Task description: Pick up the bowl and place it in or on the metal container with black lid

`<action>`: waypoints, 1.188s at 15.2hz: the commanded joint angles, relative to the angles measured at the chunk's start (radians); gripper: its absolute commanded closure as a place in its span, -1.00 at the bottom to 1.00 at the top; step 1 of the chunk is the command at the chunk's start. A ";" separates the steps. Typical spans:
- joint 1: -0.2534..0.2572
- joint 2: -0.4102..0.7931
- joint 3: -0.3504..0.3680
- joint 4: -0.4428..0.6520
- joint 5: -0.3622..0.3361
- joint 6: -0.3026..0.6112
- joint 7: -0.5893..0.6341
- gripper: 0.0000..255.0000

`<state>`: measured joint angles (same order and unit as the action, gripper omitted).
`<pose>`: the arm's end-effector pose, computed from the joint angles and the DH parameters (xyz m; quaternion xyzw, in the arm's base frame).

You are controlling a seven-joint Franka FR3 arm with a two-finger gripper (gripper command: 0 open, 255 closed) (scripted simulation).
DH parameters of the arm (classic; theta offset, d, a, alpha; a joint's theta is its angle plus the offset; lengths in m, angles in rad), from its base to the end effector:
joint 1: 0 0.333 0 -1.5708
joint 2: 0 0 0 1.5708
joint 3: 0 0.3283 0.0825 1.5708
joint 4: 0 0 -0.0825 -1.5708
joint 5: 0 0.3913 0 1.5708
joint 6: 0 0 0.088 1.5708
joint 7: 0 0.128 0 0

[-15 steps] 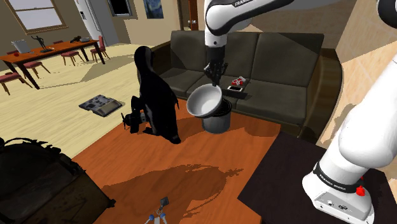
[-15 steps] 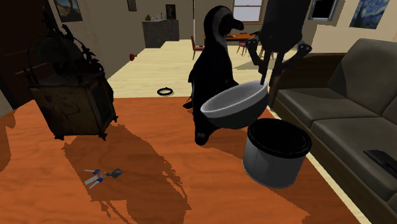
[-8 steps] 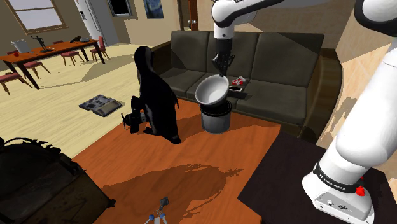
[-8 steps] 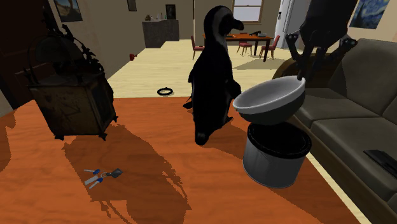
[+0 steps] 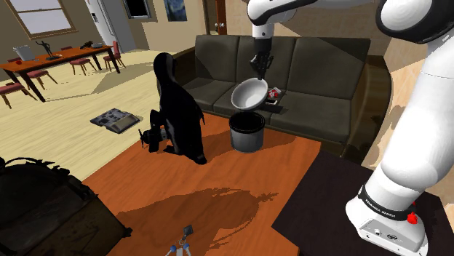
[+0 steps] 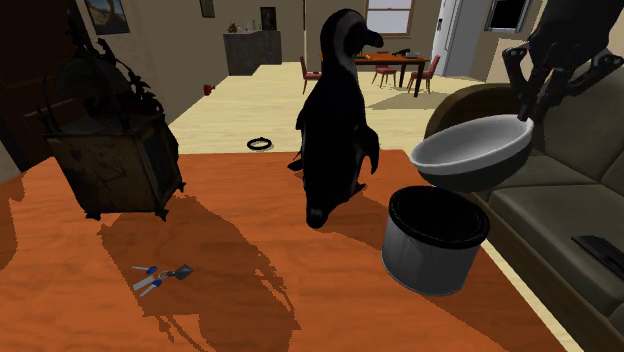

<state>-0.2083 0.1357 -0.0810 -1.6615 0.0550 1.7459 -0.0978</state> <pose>0.5844 -0.1651 0.5077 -0.9944 0.1008 0.0208 0.0260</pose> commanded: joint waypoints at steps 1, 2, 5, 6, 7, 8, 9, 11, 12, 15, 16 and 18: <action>-0.002 0.004 -0.002 -0.018 0.001 0.022 -0.006 1.00; -0.002 0.004 -0.002 -0.030 0.001 0.035 -0.007 1.00; -0.002 0.008 -0.001 -0.066 0.002 0.074 -0.008 1.00; -0.002 0.010 -0.001 -0.077 0.002 0.087 -0.009 1.00; -0.002 0.011 -0.001 -0.089 0.002 0.100 -0.010 1.00; -0.002 0.013 -0.001 -0.099 0.003 0.113 -0.010 1.00; -0.002 0.016 -0.001 -0.110 0.003 0.126 -0.011 1.00; -0.002 0.021 -0.001 -0.130 0.004 0.151 -0.012 1.00; -0.002 0.024 -0.001 -0.140 0.005 0.164 -0.013 1.00; -0.001 0.033 -0.001 -0.168 0.006 0.202 -0.015 1.00; -0.001 0.037 -0.001 -0.177 0.007 0.214 -0.016 1.00; 0.000 0.045 -0.001 -0.194 0.008 0.239 -0.018 1.00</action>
<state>-0.2174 0.1656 -0.0921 -1.8313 0.0570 1.9715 -0.1186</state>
